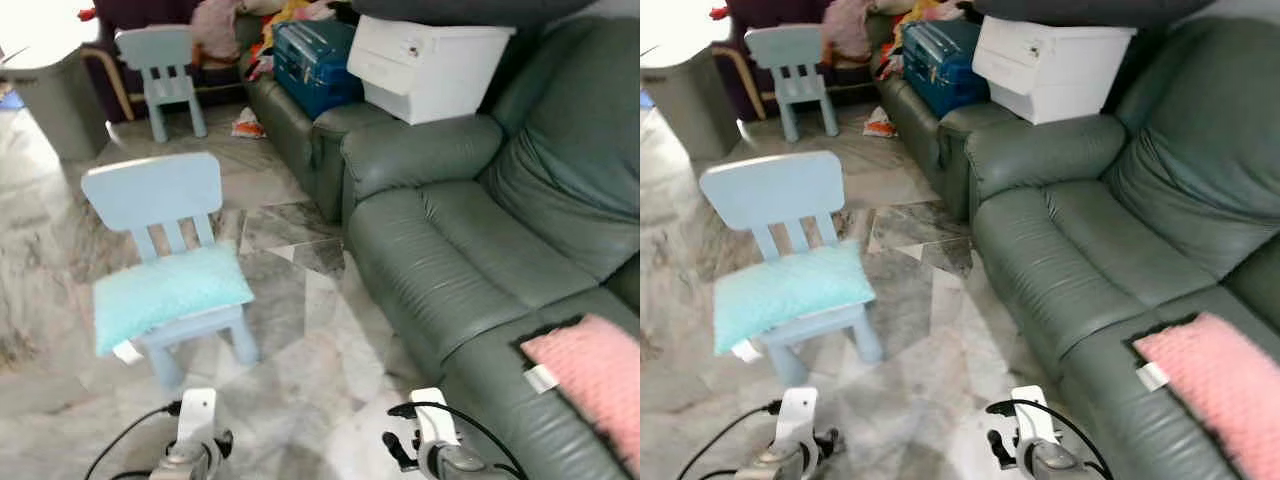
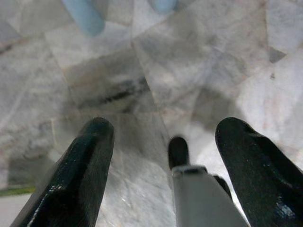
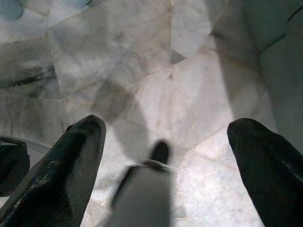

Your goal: Move the pillow to the sofa

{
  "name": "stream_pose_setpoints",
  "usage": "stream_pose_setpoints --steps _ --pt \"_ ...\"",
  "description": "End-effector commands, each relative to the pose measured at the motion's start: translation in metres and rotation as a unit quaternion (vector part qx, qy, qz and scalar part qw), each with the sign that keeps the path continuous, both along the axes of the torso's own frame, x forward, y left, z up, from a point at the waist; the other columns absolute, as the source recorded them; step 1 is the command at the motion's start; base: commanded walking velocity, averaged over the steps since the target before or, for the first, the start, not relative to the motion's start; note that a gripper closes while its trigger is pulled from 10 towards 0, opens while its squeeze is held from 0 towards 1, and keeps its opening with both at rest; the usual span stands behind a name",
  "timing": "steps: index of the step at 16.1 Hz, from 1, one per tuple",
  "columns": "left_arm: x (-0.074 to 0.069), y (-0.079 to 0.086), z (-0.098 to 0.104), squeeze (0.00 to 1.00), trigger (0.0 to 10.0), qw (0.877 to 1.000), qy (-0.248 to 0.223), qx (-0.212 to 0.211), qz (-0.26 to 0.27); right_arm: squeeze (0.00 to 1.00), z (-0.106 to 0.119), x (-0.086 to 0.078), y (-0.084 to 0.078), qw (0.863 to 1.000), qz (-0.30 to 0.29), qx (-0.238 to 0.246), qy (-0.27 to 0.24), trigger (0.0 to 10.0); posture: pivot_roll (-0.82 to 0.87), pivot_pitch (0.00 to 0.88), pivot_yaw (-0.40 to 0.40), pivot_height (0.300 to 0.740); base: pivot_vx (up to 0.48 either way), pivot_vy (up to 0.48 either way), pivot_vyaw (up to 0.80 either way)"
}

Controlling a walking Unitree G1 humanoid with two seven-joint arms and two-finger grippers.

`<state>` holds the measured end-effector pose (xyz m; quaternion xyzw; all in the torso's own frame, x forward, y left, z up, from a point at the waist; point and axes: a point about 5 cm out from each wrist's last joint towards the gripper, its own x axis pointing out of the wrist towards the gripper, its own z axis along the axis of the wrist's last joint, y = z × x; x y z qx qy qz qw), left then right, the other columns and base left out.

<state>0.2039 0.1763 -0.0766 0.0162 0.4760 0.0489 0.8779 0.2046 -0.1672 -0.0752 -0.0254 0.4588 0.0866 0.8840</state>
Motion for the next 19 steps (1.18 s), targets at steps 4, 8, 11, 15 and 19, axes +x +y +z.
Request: stream_pose_setpoints --steps 4,8,11,15,19 --pt "0.0023 -0.0107 0.0003 0.00 10.0 1.000 -0.001 -0.006 -0.011 0.00 0.0004 -0.0009 -0.0107 1.000 -0.011 -0.010 0.001 10.0 -0.08 0.017 -0.020 0.740 0.000 0.465 0.00" --pt "0.0022 -0.0107 0.0003 0.00 10.0 1.000 -0.002 -0.004 -0.012 0.00 0.0004 -0.0010 -0.0108 1.000 -0.006 -0.012 0.002 10.0 -0.08 0.013 -0.023 0.740 0.000 0.463 0.00" --pt "0.0026 -0.0107 0.0006 0.00 10.0 1.000 -0.002 0.001 -0.019 0.00 0.0003 -0.0012 -0.0112 1.000 -0.005 -0.014 0.002 10.0 -0.08 0.007 -0.025 0.740 0.000 0.000 0.00" --pt "0.0023 -0.0107 0.0004 0.00 10.0 1.000 -0.001 0.001 -0.020 0.00 0.0008 -0.0004 -0.0111 1.000 0.010 -0.022 0.001 10.0 -0.08 0.003 -0.025 0.740 0.000 0.000 0.00" --pt "0.0022 -0.0105 0.0003 0.00 10.0 1.000 0.001 -0.003 -0.013 0.00 0.0009 -0.0001 -0.0105 1.000 0.004 -0.017 0.000 10.0 -0.08 0.011 -0.024 0.740 0.000 0.000 0.80"
